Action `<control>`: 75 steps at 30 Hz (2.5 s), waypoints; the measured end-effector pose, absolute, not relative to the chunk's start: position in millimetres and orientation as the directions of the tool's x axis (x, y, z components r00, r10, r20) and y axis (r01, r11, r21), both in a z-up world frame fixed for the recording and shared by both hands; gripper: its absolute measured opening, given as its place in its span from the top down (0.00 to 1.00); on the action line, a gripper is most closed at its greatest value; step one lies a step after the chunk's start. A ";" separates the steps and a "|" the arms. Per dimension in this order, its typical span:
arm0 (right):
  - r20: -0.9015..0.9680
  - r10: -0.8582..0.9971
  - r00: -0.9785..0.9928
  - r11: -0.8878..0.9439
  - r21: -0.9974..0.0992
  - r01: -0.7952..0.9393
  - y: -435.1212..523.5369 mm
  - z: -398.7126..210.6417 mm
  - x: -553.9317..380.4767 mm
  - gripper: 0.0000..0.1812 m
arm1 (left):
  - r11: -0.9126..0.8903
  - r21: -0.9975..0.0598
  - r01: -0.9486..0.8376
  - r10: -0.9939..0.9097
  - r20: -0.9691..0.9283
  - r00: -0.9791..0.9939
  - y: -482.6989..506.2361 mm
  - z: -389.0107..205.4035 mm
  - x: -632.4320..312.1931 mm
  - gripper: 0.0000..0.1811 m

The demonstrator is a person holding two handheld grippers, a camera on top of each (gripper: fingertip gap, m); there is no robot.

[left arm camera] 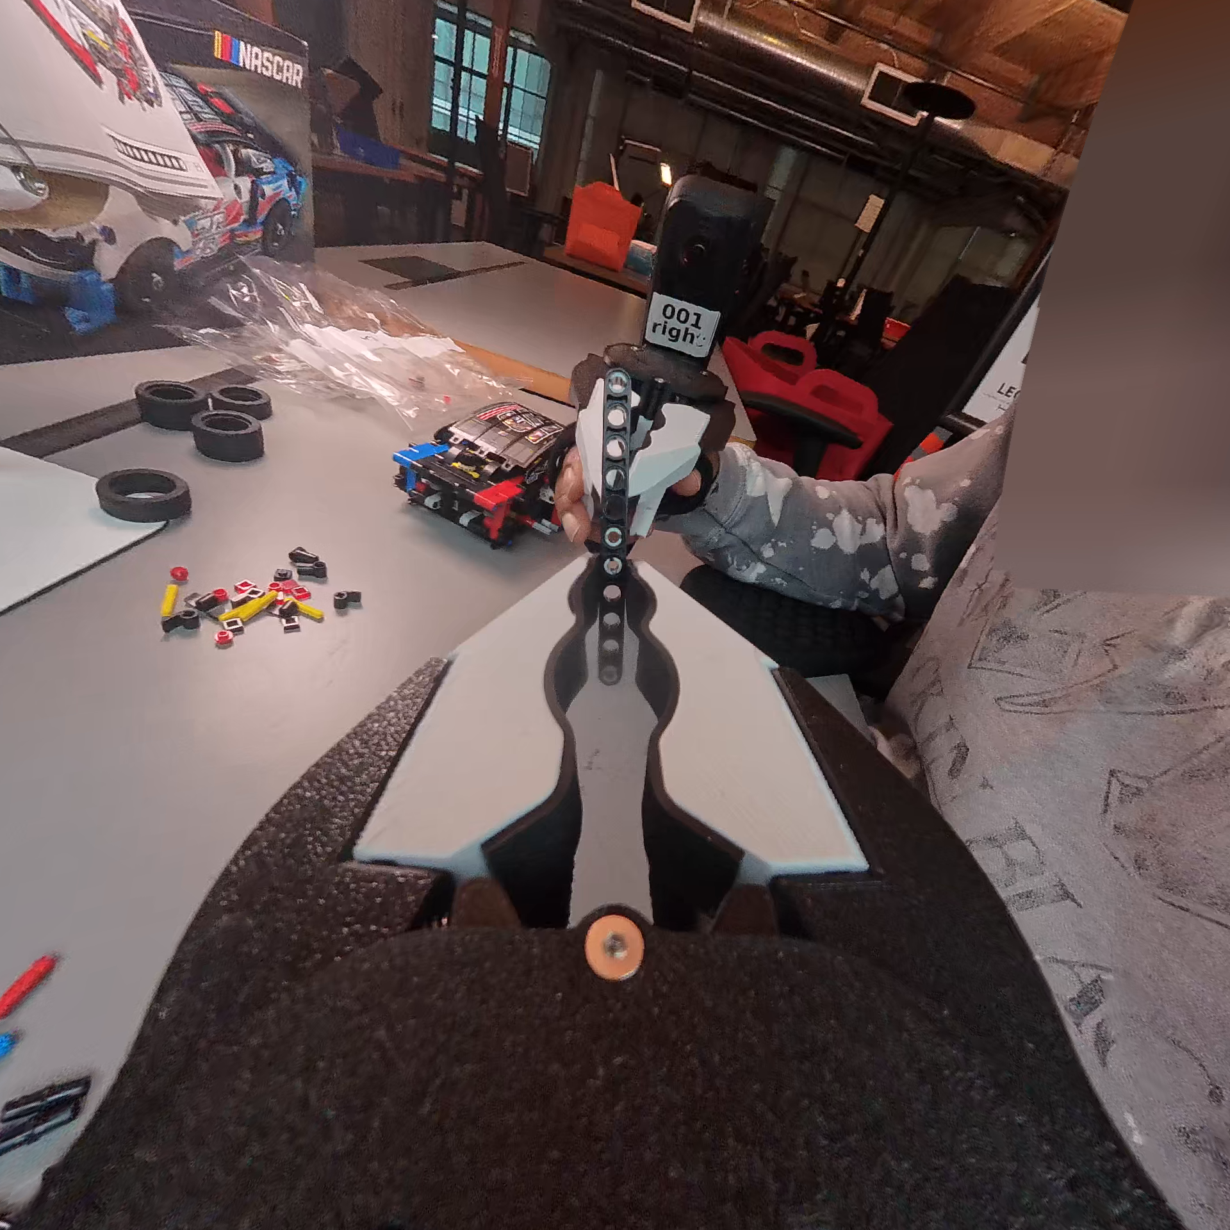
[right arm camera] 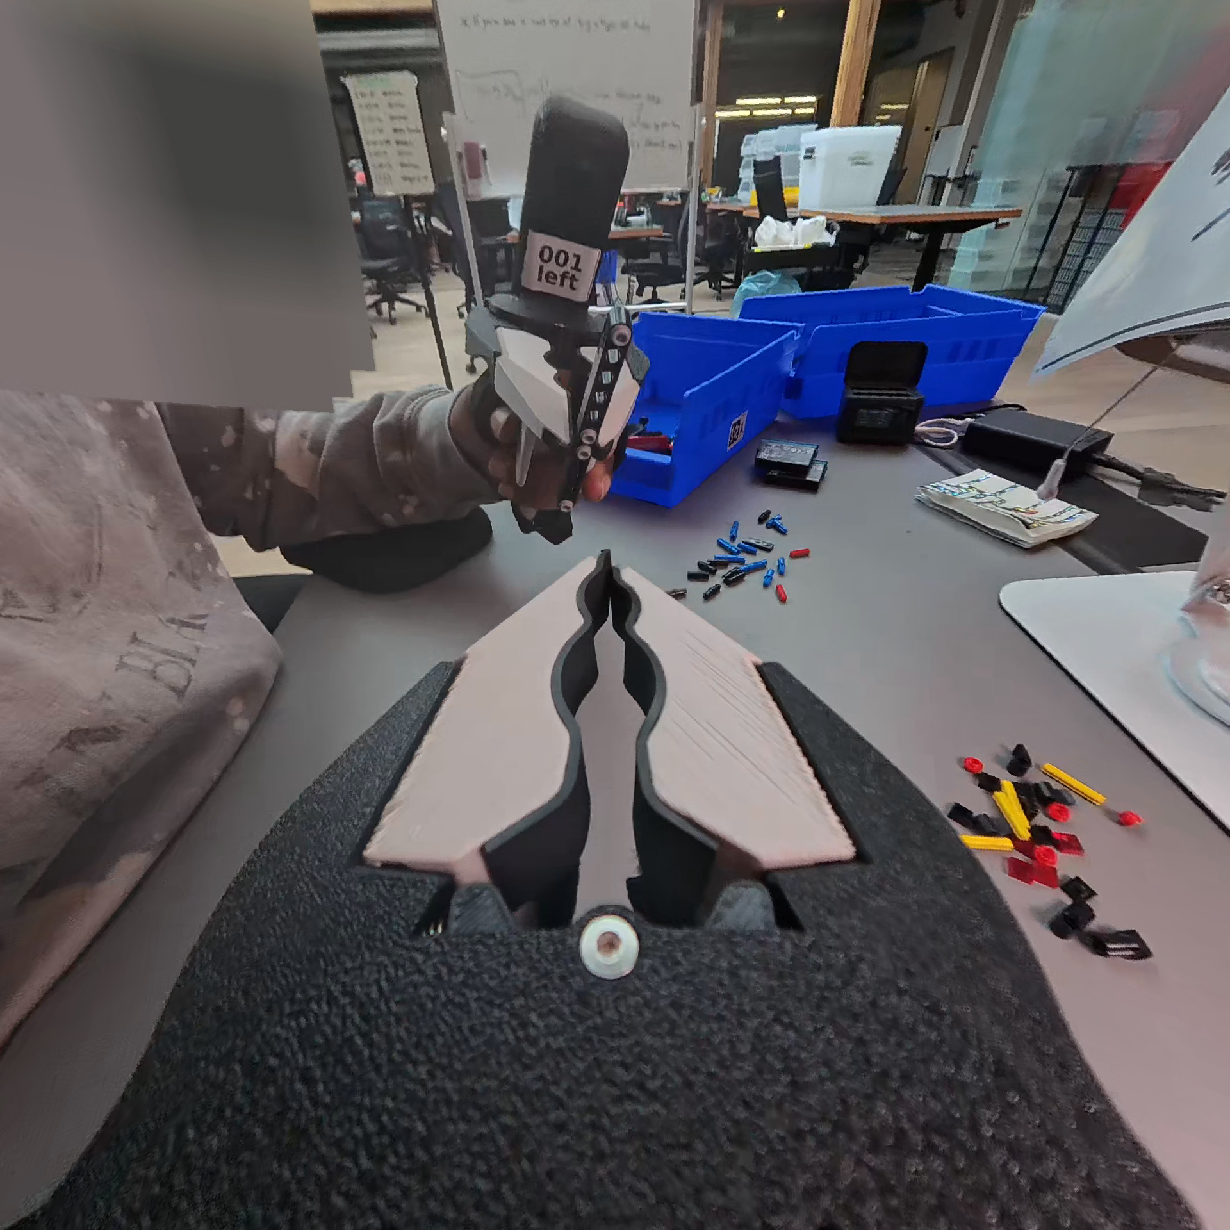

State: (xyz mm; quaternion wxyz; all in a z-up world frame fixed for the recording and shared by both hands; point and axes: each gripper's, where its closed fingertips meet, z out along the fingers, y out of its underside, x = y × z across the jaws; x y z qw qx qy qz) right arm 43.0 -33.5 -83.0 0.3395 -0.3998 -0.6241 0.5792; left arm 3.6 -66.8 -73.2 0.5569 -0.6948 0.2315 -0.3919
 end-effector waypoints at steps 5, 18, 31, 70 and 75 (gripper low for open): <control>-0.099 0.888 -0.449 -0.074 -0.995 0.072 -47.7 -75.5 31.9 0.98 | -0.334 -0.924 0.189 -0.778 0.383 0.498 -67.6 -77.3 15.7 0.97; -0.154 0.852 -0.501 -0.122 -0.988 0.096 -71.6 -76.9 25.2 0.97 | -0.377 -0.907 0.188 -0.799 0.422 0.428 -71.6 -84.2 34.5 0.98; -0.113 0.865 -0.488 -0.088 -0.993 0.074 -61.8 -76.6 30.3 1.00 | -0.398 -0.873 0.281 -0.795 0.482 0.368 -73.8 -70.4 24.6 0.98; -0.128 0.834 -0.537 -0.043 -0.985 0.168 -76.1 -97.7 29.0 0.98 | -0.519 -0.845 0.129 -0.756 0.525 0.392 -76.4 -104.1 39.0 0.98; -0.108 0.839 -0.533 -0.037 -0.989 0.143 -72.7 -93.3 30.5 1.00 | -0.520 -0.840 0.152 -0.753 0.536 0.383 -76.6 -100.2 32.8 0.98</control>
